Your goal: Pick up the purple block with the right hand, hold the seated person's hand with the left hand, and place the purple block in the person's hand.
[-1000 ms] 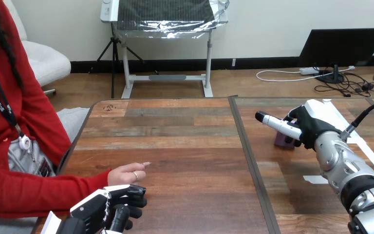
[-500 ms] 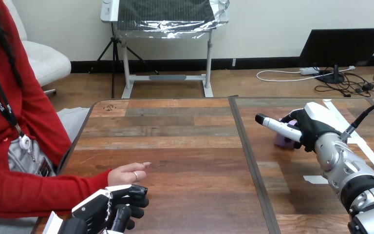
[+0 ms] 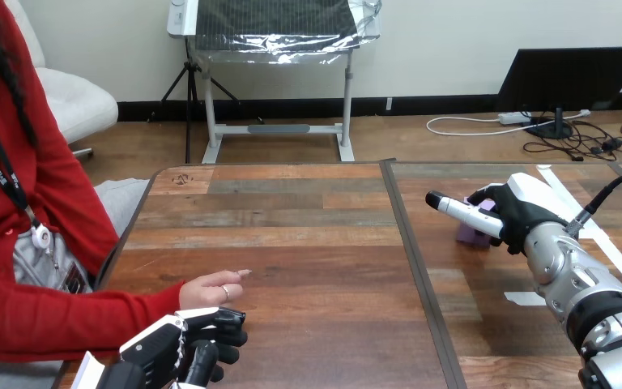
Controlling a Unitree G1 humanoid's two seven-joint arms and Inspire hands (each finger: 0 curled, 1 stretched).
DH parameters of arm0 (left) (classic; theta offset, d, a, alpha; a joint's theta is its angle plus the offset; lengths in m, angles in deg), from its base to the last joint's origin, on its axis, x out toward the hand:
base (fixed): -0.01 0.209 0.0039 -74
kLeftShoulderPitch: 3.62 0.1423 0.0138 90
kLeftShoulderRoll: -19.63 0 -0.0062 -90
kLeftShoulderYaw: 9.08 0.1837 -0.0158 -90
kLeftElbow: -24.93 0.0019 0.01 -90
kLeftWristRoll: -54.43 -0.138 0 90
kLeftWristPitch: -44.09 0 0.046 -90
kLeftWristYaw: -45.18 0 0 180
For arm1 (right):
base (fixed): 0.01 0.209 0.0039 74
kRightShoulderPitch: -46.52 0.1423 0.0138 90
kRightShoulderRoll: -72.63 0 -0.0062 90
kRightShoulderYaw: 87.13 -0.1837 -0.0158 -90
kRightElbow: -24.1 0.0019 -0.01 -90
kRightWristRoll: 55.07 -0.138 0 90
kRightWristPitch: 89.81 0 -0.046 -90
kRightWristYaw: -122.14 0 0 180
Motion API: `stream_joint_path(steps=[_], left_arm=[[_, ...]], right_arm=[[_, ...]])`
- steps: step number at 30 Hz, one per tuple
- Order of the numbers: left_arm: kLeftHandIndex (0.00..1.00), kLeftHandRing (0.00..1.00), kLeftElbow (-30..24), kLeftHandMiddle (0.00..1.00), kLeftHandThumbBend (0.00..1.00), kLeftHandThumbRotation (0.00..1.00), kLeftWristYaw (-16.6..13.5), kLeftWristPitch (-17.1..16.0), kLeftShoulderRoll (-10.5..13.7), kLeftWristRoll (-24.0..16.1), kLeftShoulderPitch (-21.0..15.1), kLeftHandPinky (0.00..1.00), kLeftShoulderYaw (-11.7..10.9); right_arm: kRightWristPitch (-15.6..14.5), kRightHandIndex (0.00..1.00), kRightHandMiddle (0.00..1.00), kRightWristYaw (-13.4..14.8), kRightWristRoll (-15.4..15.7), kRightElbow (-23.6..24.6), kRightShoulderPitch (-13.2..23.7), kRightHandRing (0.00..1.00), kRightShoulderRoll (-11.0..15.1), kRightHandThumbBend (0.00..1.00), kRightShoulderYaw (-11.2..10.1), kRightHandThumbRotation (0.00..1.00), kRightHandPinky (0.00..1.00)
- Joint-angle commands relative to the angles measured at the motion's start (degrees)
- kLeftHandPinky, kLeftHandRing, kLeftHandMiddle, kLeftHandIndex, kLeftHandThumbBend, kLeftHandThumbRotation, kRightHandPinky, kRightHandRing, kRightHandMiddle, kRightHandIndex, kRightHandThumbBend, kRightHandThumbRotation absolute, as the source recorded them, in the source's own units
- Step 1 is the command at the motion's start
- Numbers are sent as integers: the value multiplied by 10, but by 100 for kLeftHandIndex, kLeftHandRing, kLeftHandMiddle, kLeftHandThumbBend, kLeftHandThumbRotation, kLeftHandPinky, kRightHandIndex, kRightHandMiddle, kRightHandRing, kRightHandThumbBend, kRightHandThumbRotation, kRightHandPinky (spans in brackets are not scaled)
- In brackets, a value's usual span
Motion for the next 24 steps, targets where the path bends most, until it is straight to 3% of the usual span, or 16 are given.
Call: stream_joint_path(steps=[1,11,24], left_arm=[[67,63,-7,66,40,85,-7,-6,-2,2,-24,56,-2],[67,63,-7,66,40,86,-9,-9,-2,1,-23,55,-2],[67,63,-8,66,40,86,-10,-9,-2,1,-21,55,-2]], right_arm=[[6,84,73,6,4,14,50,69,8,84,3,100,55],[12,85,81,29,10,15,48,79,9,85,6,100,66],[15,78,76,89,13,16,49,74,6,81,0,99,64]])
